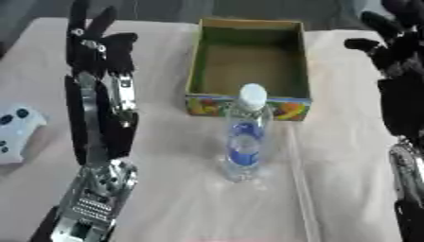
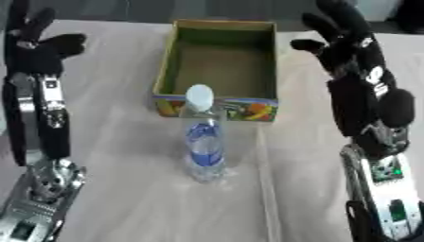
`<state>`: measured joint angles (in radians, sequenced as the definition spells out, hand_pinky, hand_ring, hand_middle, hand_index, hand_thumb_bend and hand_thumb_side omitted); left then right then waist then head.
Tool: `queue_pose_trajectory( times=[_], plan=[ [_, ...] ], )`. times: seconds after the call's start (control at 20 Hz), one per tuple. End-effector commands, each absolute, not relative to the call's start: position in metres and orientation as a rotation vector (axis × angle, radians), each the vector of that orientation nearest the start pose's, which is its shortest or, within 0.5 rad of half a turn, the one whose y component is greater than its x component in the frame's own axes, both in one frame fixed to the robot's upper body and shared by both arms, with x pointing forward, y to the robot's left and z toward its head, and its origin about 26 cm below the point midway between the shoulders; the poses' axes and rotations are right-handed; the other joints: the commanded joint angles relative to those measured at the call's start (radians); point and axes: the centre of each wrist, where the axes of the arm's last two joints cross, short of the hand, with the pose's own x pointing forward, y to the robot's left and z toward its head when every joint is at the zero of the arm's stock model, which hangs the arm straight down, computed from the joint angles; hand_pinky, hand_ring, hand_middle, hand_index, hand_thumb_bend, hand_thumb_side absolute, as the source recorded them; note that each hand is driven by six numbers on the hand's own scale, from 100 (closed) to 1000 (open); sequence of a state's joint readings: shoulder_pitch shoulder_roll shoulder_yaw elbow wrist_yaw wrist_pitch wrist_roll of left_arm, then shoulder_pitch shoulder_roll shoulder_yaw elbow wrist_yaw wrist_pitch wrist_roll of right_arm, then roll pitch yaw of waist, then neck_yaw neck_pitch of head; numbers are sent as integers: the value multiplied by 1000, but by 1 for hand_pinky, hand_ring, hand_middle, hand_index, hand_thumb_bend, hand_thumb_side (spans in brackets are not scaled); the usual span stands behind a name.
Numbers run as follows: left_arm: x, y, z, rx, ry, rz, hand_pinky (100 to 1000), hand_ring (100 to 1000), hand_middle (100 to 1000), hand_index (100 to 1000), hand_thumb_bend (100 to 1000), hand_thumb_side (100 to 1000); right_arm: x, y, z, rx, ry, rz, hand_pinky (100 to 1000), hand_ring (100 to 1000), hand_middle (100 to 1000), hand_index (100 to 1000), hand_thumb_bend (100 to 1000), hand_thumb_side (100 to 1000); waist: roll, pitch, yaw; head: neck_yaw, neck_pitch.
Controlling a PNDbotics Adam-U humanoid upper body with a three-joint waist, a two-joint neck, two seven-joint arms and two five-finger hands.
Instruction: Pick up objects on the table and place them in the box.
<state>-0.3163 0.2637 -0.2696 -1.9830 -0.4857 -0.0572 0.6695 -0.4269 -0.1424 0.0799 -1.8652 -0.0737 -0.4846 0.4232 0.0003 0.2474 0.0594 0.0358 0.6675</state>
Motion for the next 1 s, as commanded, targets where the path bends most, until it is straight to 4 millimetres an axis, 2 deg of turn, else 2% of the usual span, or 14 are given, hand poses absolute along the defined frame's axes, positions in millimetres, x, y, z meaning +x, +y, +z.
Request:
queue_pose_trajectory(
  times=[0.05, 0.2, 0.25, 0.3, 0.35, 0.4, 0.45, 0.5, 0.55, 0.6, 0.65, 1.0],
  plan=[
    [291, 182, 181, 657, -2553, -31, 664, 690, 1000, 881, 100, 1000, 330, -193, 198, -532, 3231, -1113, 844, 964, 987, 1000, 631, 1000, -2, -21, 4, -3, 0],
    [291, 182, 181, 651, -2554, -39, 664, 690, 1000, 881, 100, 1000, 331, -189, 198, -602, 3190, -1183, 857, 975, 1000, 1000, 637, 1000, -4, -24, 7, -3, 1],
    [291, 182, 181, 650, -2554, -41, 665, 690, 1000, 882, 100, 1000, 331, -188, 199, -618, 3168, -1218, 889, 997, 1000, 1000, 695, 1000, -5, -25, 8, -4, 0],
    [291, 182, 181, 649, -2554, -44, 665, 690, 1000, 882, 100, 1000, 332, -186, 199, -633, 3133, -1272, 893, 1000, 1000, 1000, 705, 1000, -6, -25, 9, -4, 0],
    [291, 182, 181, 649, -2554, -46, 665, 690, 1000, 882, 100, 1000, 332, -185, 200, -642, 3097, -1331, 942, 1000, 1000, 1000, 834, 767, -7, -26, 10, -4, -1],
    [291, 182, 181, 648, -2554, -48, 665, 690, 1000, 882, 100, 1000, 332, -183, 200, -645, 3043, -1423, 932, 1000, 1000, 1000, 811, 832, -8, -26, 11, -4, -2],
    [291, 182, 181, 647, -2554, -50, 665, 689, 1000, 882, 100, 1000, 333, -182, 201, -646, 2993, -1510, 1000, 1000, 1000, 1000, 932, 578, -9, -27, 12, -4, -2],
    [291, 182, 181, 647, -2553, -51, 665, 689, 1000, 882, 100, 1000, 334, -181, 200, -646, 2929, -1623, 1000, 1000, 1000, 1000, 932, 578, -9, -27, 12, -4, -2],
    [291, 182, 181, 647, -2553, -51, 665, 689, 1000, 882, 101, 1000, 335, -181, 200, -647, 2879, -1711, 1000, 1000, 1000, 1000, 972, 440, -10, -28, 13, -4, -2],
    [291, 182, 181, 648, -2552, -50, 665, 689, 1000, 882, 101, 1000, 336, -180, 200, -641, 2845, -1780, 1000, 1000, 1000, 1000, 970, 452, -10, -28, 14, -5, -2],
    [291, 182, 181, 648, -2552, -50, 665, 689, 1000, 882, 101, 1000, 336, -179, 199, -633, 2824, -1829, 1000, 1000, 1000, 1000, 987, 364, -11, -28, 15, -5, -2],
    [290, 182, 180, 649, -2546, -44, 664, 687, 1000, 882, 101, 1000, 339, -173, 191, -536, 2780, -2030, 1000, 1000, 1000, 1000, 975, 353, -8, -28, 18, -7, -1]
  ],
)
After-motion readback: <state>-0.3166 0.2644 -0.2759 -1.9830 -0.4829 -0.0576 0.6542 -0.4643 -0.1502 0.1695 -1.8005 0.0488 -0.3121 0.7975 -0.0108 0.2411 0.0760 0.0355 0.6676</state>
